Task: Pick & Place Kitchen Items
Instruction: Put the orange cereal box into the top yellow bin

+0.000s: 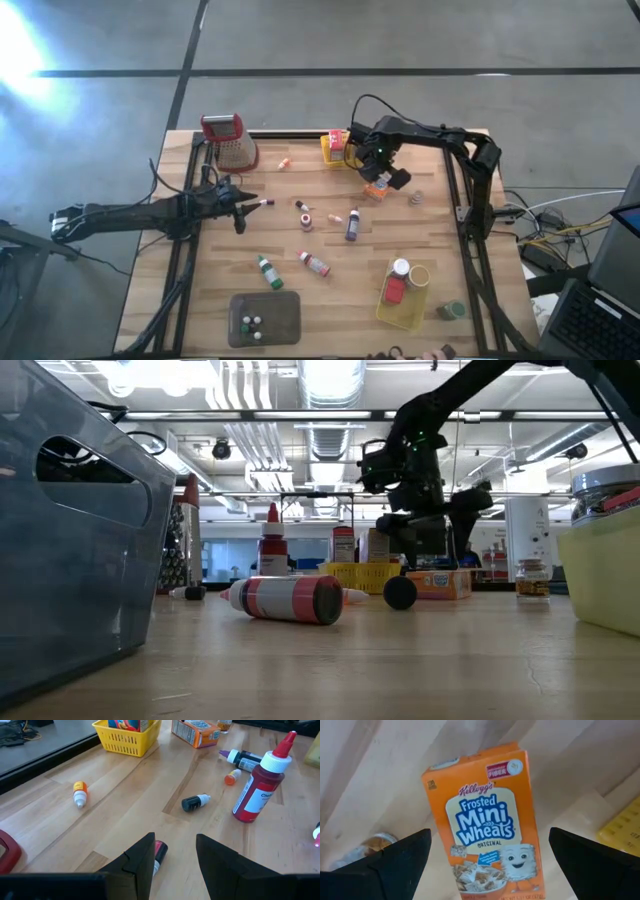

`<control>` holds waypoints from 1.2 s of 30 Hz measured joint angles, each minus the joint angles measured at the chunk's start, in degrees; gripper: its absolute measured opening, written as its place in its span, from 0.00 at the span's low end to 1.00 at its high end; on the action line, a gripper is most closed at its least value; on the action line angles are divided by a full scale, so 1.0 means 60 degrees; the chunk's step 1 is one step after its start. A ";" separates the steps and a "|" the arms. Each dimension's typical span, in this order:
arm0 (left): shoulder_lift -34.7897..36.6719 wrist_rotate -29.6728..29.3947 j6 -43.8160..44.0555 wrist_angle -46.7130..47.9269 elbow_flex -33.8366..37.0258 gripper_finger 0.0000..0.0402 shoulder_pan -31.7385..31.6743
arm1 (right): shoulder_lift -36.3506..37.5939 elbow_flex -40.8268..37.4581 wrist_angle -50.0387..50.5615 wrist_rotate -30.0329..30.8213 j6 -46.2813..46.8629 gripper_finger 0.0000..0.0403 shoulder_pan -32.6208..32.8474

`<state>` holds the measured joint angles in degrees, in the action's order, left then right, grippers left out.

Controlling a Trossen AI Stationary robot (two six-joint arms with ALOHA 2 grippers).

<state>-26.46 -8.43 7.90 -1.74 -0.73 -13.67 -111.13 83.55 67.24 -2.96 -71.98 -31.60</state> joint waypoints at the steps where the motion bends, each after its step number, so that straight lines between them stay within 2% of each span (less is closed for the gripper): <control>1: 0.0000 0.0000 0.0004 -0.0003 0.0000 0.37 0.0000 | 0.0003 -0.0007 0.0000 0.0010 -0.0110 0.99 -0.0004; 13: 0.0000 0.0000 0.0004 -0.0003 0.0000 0.37 -0.0001 | 0.0011 -0.0207 -0.0133 0.0018 -0.0816 0.99 0.0067; 27: 0.0001 0.0000 0.0004 -0.0005 0.0000 0.37 -0.0004 | 0.0022 -0.1315 -0.1384 0.0007 -0.1018 0.99 0.0102; 32: 0.0004 0.0000 0.0004 -0.0005 0.0000 0.37 -0.0004 | 0.0022 -0.1517 -0.1496 -0.0535 -0.0562 0.99 0.0098; 36: 0.0000 0.0000 0.0003 -0.0007 0.0000 0.37 -0.0004 | 0.0022 -0.1561 -0.1523 -0.0501 -0.0769 0.99 0.0073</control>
<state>-26.46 -8.43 7.92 -1.78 -0.73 -13.69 -111.00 74.18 58.11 -5.96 -76.59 -31.16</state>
